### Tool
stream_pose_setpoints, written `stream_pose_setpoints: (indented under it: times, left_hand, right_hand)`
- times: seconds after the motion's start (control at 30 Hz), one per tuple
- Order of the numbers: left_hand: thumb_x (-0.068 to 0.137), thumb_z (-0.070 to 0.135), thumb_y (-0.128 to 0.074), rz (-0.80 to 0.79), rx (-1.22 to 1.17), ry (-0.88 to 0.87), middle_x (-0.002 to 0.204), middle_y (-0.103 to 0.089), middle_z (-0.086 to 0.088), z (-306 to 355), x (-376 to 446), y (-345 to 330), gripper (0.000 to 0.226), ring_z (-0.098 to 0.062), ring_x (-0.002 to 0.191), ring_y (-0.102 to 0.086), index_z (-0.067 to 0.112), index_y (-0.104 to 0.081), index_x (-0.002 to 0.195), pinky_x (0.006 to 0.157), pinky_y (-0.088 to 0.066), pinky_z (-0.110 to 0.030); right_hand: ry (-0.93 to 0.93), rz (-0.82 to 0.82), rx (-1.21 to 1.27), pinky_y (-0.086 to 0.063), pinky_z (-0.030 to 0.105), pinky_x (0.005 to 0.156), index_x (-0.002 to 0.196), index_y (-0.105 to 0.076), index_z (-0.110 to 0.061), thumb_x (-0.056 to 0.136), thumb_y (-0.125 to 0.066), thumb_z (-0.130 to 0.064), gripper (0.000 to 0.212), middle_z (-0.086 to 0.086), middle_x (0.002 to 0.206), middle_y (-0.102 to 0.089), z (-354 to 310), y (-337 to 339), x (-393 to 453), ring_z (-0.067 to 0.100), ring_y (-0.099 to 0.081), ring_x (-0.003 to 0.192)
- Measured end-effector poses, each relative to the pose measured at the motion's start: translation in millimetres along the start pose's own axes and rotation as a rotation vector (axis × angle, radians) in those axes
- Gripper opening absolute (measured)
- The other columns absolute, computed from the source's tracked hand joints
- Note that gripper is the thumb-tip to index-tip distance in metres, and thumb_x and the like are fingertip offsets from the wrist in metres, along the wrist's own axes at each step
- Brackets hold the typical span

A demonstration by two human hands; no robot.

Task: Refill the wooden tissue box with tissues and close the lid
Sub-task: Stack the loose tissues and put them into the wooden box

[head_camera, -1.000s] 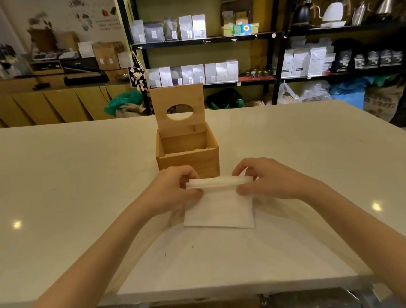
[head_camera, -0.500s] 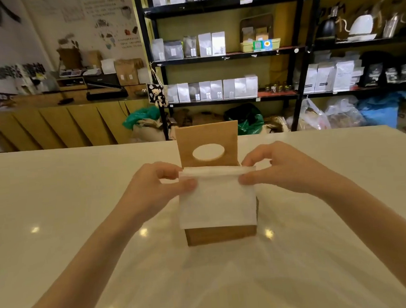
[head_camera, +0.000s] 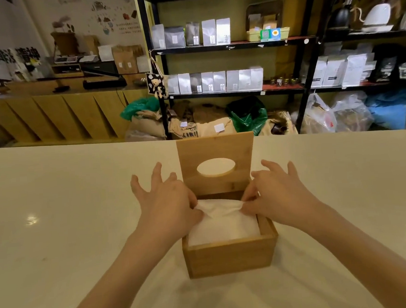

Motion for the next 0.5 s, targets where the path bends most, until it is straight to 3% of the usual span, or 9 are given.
stream_pose_setpoints:
  times: [0.1, 0.23, 0.4, 0.5]
  left_hand:
    - [0.079, 0.035, -0.063, -0.055, 0.041, 0.011, 0.137, -0.047, 0.001, 2.0, 5.0, -6.1, 0.01, -0.029, 0.144, 0.0, 0.028, -0.069, 0.081, 0.107, 0.007, -0.064]
    - [0.079, 0.03, -0.061, -0.045, 0.106, 0.054, 0.123, -0.055, 0.004, 2.6, 9.5, -14.0, 0.009, -0.032, 0.144, -0.003, 0.025, -0.068, 0.083, 0.104, 0.008, -0.067]
    - [0.083, 0.024, -0.057, -0.028, 0.193, 0.087, 0.122, -0.056, 0.0, 8.7, 10.6, -18.6, 0.012, -0.036, 0.143, -0.003, 0.022, -0.065, 0.091, 0.101, 0.011, -0.071]
    - [0.085, 0.02, -0.053, -0.029, 0.233, 0.098, 0.128, -0.051, -0.006, 13.4, 8.2, -19.2, 0.007, -0.039, 0.142, -0.003, 0.02, -0.059, 0.089, 0.1, 0.013, -0.071]
  right_hand:
    - [-0.03, -0.032, -0.094, 0.003, 0.063, 0.11, 0.093, -0.072, -0.028, 0.082, -0.059, -0.031, 0.016, -0.004, 0.122, -0.06, -3.3, -3.1, 5.1, 0.027, -0.018, 0.14]
    - [-0.076, -0.015, -0.24, 0.002, 0.068, 0.106, 0.095, -0.066, -0.023, 0.085, -0.054, -0.024, 0.015, 0.003, 0.112, -0.062, -9.6, -8.9, 10.8, 0.031, -0.03, 0.132]
    - [-0.124, 0.058, -0.34, 0.004, 0.073, 0.103, 0.077, -0.05, -0.02, 0.086, -0.049, -0.018, 0.01, 0.007, 0.103, -0.062, -19.5, -15.1, 8.0, 0.035, -0.035, 0.126]
    - [-0.126, 0.113, -0.396, 0.005, 0.074, 0.103, 0.08, -0.056, -0.02, 0.086, -0.048, -0.015, 0.011, 0.008, 0.103, -0.06, -23.0, -19.3, 5.9, 0.036, -0.035, 0.126]
Point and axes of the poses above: each hand's wrist, its own x-axis towards the middle knuckle, its own y-axis out of the back of the hand, z = x × y, the point moved 4 cm from there along x, towards the middle knuckle
